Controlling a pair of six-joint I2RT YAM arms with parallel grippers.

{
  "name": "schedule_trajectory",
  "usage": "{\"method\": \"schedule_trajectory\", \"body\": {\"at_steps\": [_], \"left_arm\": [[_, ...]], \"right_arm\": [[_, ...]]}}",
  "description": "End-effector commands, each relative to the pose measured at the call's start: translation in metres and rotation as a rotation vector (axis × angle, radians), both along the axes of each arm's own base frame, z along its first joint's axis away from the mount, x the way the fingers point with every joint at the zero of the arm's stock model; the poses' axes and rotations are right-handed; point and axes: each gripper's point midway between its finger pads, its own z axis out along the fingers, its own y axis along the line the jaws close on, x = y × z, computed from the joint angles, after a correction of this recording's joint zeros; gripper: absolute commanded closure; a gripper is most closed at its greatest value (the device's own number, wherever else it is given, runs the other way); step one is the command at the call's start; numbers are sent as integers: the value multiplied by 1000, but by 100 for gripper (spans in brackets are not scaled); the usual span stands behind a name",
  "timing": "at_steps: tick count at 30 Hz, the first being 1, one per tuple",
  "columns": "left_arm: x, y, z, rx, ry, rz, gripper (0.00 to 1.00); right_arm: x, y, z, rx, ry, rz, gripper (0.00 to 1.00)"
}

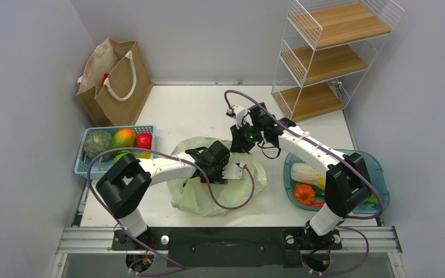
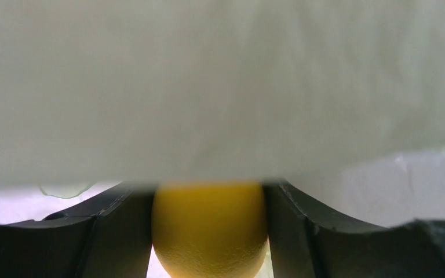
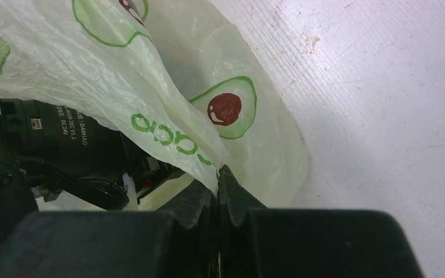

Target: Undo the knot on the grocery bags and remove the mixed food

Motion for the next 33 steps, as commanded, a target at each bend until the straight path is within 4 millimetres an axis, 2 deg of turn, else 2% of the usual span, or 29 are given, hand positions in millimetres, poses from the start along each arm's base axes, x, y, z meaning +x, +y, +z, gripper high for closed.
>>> {"method": "schedule_trajectory", "body": {"at_steps": [1, 4, 5, 6, 7, 8, 9, 10, 11, 12, 13, 14, 15, 16, 17, 18, 19, 20, 21, 23, 25, 28, 33], "left_arm": [[-2, -13, 39, -140, -20, 7, 66], [-10, -32, 84, -283, -2, -18, 71], [-23, -39, 101, -350, 41, -44, 71], [-25, -45, 120, -404, 49, -62, 71], [-43, -53, 139, -484, 110, -109, 71], [-56, -62, 169, -589, 147, -172, 71], [-65, -66, 185, -654, 186, -175, 71], [-73, -70, 216, -761, 211, -207, 71], [-67, -74, 244, -884, 233, -141, 71], [-72, -76, 271, -987, 263, -144, 71], [-57, -73, 301, -1119, 283, -56, 71], [-55, -71, 325, -1204, 300, -30, 71], [-39, -58, 342, -1242, 263, 11, 71], [-33, -50, 348, -1252, 260, 51, 71], [-14, -32, 360, -1268, 201, 103, 71], [-4, -18, 357, -1253, 182, 168, 71], [19, 10, 359, -1260, 123, 264, 71], [27, 26, 353, -1251, 113, 336, 71], [46, 59, 346, -1243, 60, 445, 71], [67, 109, 322, -1183, -9, 621, 70], [84, 154, 287, -1065, -80, 783, 68], [96, 196, 243, -940, -93, 939, 68], [107, 240, 183, -835, -93, 1158, 65]], "right_arm": [[5, 6, 7, 21, -37, 10, 100], [6, 6, 6, 17, -40, 6, 100], [7, 6, 6, 16, -41, 3, 100], [7, 6, 6, 16, -42, 2, 100], [8, 6, 6, 16, -44, -1, 100], [8, 7, 6, 16, -44, -1, 100], [8, 7, 5, 16, -45, -3, 100], [8, 7, 5, 16, -45, -3, 100], [8, 7, 5, 14, -45, -4, 100], [8, 7, 4, 14, -46, -3, 100], [7, 7, 3, 11, -46, -4, 100], [8, 7, 3, 10, -46, -5, 100], [8, 7, 2, 10, -47, -6, 100], [7, 7, 1, 10, -46, -6, 100], [7, 7, 1, 10, -45, -6, 100], [7, 7, 1, 12, -47, -7, 100], [7, 7, 1, 12, -48, -9, 100], [8, 7, 1, 12, -51, -8, 100], [8, 7, 1, 12, -52, -8, 100], [9, 7, 2, 12, -58, -8, 100], [9, 7, 1, 13, -57, -6, 100], [9, 9, 0, 20, -50, -5, 100], [12, 11, 3, 18, -60, -1, 100]]}}
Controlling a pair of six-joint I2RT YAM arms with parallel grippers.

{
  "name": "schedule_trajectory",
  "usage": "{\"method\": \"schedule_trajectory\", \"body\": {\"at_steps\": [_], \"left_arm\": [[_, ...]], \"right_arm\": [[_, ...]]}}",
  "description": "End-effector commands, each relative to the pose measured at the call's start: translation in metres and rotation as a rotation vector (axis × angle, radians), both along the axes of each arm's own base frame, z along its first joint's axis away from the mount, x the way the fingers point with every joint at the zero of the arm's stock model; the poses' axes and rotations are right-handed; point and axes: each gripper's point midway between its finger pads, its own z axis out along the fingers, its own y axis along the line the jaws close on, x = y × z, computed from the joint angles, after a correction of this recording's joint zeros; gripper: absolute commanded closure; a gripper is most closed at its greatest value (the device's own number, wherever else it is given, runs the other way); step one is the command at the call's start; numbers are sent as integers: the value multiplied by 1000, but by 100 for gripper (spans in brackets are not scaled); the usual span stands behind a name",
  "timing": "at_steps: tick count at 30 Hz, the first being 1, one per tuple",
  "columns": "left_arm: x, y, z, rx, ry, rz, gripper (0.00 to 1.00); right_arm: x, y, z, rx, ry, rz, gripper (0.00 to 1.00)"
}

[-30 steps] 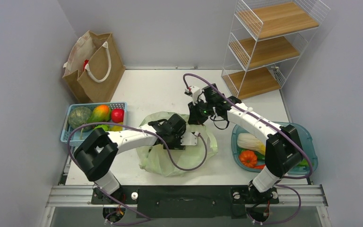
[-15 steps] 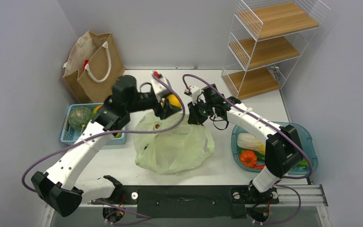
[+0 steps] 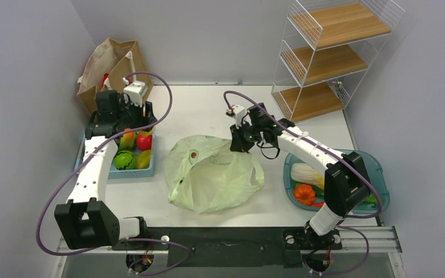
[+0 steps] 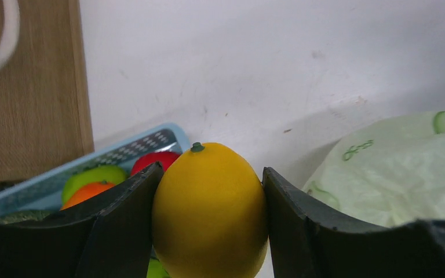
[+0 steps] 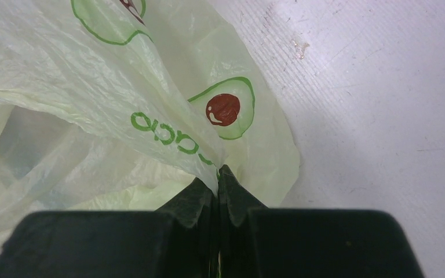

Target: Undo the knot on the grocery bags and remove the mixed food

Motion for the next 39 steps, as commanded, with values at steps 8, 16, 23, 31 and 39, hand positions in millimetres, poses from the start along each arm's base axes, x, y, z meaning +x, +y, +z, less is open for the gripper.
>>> {"method": "schedule_trajectory", "body": {"at_steps": [8, 16, 23, 31, 39], "left_arm": [[-3, 72, -106, 188, 230, 275, 60], [-10, 83, -119, 241, 275, 302, 33], [-14, 75, -108, 214, 259, 276, 19], [-14, 32, -42, 120, 96, 102, 18], [14, 26, 15, 100, -4, 56, 18]], "right_arm": [[6, 3, 9, 14, -34, 3, 100], [5, 1, 8, 4, -50, 15, 100], [5, 0, 10, -2, -58, 23, 100], [8, 0, 18, 4, -77, 20, 100], [33, -1, 50, 36, -158, -68, 100]]}}
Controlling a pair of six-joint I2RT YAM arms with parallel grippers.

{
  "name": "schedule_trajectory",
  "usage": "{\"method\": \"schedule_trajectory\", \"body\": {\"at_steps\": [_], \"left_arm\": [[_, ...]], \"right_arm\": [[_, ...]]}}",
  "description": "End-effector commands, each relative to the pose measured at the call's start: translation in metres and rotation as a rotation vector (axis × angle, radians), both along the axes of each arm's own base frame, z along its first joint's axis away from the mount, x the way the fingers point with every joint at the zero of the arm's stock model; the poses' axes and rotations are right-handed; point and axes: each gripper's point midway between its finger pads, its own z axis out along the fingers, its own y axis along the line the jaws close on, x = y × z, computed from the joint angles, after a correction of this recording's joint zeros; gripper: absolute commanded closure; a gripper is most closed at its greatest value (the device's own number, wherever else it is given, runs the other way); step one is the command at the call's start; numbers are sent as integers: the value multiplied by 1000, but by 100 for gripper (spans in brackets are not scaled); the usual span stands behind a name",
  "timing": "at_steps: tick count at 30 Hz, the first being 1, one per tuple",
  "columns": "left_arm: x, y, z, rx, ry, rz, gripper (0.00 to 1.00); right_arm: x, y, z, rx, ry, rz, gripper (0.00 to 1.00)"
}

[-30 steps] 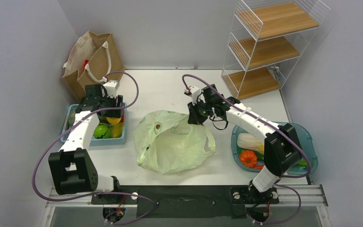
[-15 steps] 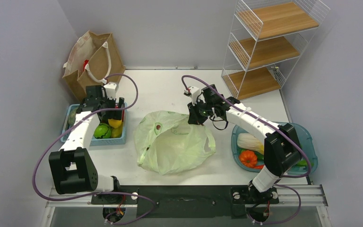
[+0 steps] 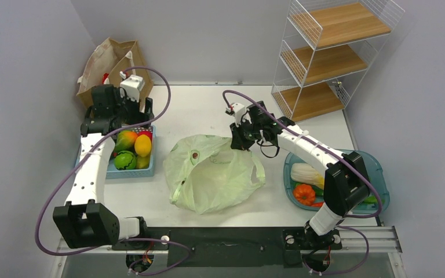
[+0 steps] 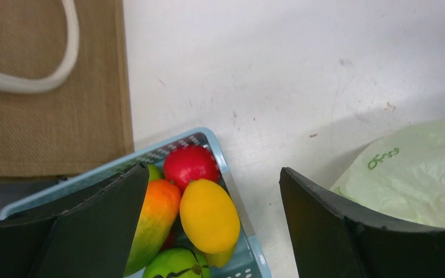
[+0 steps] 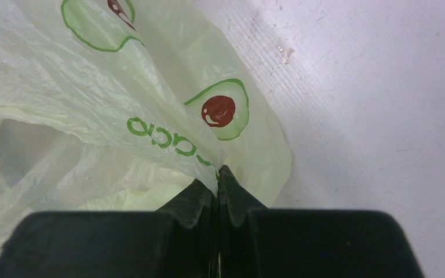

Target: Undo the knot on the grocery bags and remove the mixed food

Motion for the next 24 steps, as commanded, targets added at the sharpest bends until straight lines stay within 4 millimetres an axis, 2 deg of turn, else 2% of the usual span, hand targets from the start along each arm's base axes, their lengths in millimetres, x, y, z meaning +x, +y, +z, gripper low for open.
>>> {"method": "schedule_trajectory", "body": {"at_steps": [1, 3, 4, 5, 7, 10, 12, 13, 14, 15, 18, 19, 21, 23, 24], "left_arm": [[18, -5, 34, -15, -72, -41, 18], [26, -5, 43, -27, -99, -35, 18], [28, -6, 47, -30, -111, -35, 18], [31, -6, 48, -39, -115, -31, 18], [36, -6, 49, -41, -120, -30, 18], [42, -2, 54, -13, -143, -25, 18], [49, 6, 60, 21, -167, -3, 17], [57, 11, 65, 37, -182, 3, 17], [62, 17, 69, 54, -189, 24, 17], [73, 24, 74, 66, -196, 39, 17], [99, 50, 87, 114, -216, 103, 16], [114, 60, 91, 138, -224, 120, 16], [135, 76, 95, 184, -226, 161, 16], [156, 90, 92, 223, -218, 195, 15], [170, 99, 75, 236, -184, 213, 15]], "right_arm": [[34, 6, 60, 92, -155, -94, 100], [51, 5, 74, 112, -191, -160, 100], [61, 6, 87, 131, -220, -181, 100], [71, 7, 89, 135, -232, -217, 100], [97, 5, 106, 157, -271, -290, 100], [143, 4, 130, 226, -317, -416, 100], [177, -2, 148, 298, -349, -531, 100], [194, -15, 150, 296, -370, -601, 100], [210, -16, 155, 318, -382, -642, 100], [225, -30, 156, 308, -403, -708, 100], [260, -50, 161, 303, -473, -845, 100], [268, -62, 162, 285, -501, -902, 100], [280, -72, 158, 261, -538, -967, 100], [288, -71, 149, 233, -559, -973, 100], [291, -70, 141, 212, -566, -963, 100]]}}
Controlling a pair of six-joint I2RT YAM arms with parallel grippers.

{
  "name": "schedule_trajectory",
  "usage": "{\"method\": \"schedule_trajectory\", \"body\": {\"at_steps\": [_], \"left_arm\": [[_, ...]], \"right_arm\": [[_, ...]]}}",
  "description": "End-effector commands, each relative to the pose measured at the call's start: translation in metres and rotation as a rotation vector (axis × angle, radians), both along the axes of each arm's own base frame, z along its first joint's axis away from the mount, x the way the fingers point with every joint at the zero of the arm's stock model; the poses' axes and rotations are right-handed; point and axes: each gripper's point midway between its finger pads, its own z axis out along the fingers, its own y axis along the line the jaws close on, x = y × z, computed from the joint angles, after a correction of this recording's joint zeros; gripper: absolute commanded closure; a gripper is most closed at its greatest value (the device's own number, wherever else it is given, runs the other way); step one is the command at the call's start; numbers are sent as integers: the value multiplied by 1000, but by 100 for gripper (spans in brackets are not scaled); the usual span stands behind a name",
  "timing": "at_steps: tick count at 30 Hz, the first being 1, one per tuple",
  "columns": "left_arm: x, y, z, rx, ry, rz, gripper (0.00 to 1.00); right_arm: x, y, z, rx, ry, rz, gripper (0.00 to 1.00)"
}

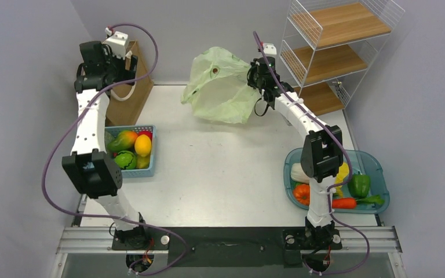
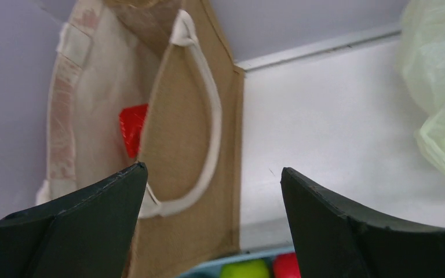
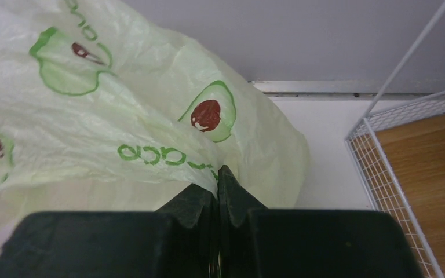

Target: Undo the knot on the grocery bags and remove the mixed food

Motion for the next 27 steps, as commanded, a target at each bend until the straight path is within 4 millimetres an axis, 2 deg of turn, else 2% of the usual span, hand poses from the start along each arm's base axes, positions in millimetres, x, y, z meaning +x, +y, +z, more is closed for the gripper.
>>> {"method": "schedule_trajectory", "body": {"at_steps": [1, 2, 3, 4, 5, 7, 9, 11, 12, 13, 16, 17, 18, 19, 20, 22, 25, 27], "left_arm": [[46, 41, 9, 106, -31, 104, 15], [59, 48, -12, 112, 6, 119, 15], [66, 51, 0, 123, -21, 124, 15], [79, 57, -23, 129, 19, 138, 15], [85, 60, -12, 145, 1, 142, 15], [99, 70, -29, 181, 39, 160, 14], [105, 78, -48, 206, 86, 182, 15], [105, 79, -65, 200, 133, 180, 19], [102, 76, -73, 188, 158, 170, 25], [101, 70, -78, 169, 168, 144, 29], [91, 45, -81, 120, 178, 58, 53], [89, 37, -80, 111, 175, 28, 59], [86, 27, -77, 120, 171, 0, 72], [85, 20, -75, 118, 168, -27, 78], [81, 8, -72, 122, 166, -66, 88], [73, -14, -65, 107, 162, -153, 100], [54, -46, -59, 97, 173, -300, 100], [38, -53, -66, 101, 208, -364, 100]], "right_arm": [[21, -2, 30, -8, -131, -96, 98], [22, 4, 21, -25, -120, -62, 93], [21, 7, 16, -33, -112, -46, 81], [21, 9, 12, -45, -108, -27, 74], [20, 9, 8, -54, -102, -20, 62], [19, 8, 7, -71, -101, -10, 49], [15, 5, 12, -78, -106, 5, 40], [10, 3, 19, -75, -110, 25, 36], [8, 4, 21, -72, -107, 43, 34], [3, 3, 23, -73, -104, 55, 33], [-6, 9, 28, -65, -99, 117, 27], [-10, 10, 27, -67, -92, 130, 27], [-12, 12, 28, -63, -88, 145, 26], [-14, 12, 29, -63, -82, 151, 25], [-16, 14, 31, -58, -82, 164, 25], [-20, 15, 35, -57, -79, 179, 24], [-27, 17, 42, -55, -80, 208, 24], [-32, 18, 46, -53, -79, 224, 24]]}}
